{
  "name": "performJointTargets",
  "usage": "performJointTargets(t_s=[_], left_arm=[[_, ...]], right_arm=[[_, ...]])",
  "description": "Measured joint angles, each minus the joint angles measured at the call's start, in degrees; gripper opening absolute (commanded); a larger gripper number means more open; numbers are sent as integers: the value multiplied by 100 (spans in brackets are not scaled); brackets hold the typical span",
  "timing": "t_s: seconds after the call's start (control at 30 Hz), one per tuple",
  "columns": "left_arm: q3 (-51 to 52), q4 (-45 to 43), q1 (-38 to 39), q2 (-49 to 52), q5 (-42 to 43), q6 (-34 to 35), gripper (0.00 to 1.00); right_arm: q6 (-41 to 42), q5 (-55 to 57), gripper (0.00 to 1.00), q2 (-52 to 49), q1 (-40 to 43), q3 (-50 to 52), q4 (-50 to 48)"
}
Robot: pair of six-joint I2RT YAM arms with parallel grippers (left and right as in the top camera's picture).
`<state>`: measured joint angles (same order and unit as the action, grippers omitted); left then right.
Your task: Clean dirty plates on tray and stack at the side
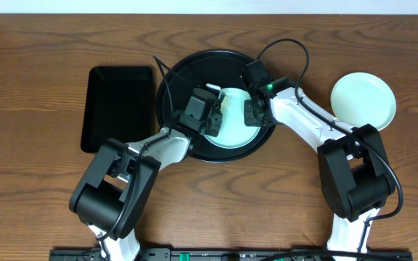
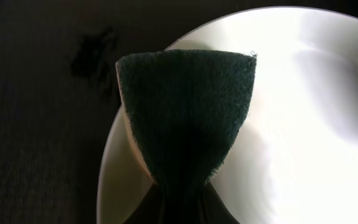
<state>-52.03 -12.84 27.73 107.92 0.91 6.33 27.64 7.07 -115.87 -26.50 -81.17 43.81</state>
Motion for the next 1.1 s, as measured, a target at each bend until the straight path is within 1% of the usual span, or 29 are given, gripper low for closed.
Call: performJointTargets(t_s=[0.47, 0.7, 0.87, 0.93, 1.03, 1.1], left_arm=[[0, -317, -144, 109, 37, -59, 8], [7, -984, -162, 260, 13, -61, 8], [26, -2114, -214, 297, -50, -59, 8], [24, -2415, -236, 254, -92, -61, 8], [28, -2481, -306, -22, -181, -59, 8], [28, -2350, -398, -396, -299, -59, 8]], right_arm=[[0, -72, 1, 0, 0, 0, -37], [0, -76, 1, 0, 0, 0, -37], [0, -79, 1, 0, 0, 0, -37], [-2, -81, 1, 0, 0, 0, -39], [-2, -81, 1, 0, 0, 0, -42], [-2, -81, 1, 0, 0, 0, -44]])
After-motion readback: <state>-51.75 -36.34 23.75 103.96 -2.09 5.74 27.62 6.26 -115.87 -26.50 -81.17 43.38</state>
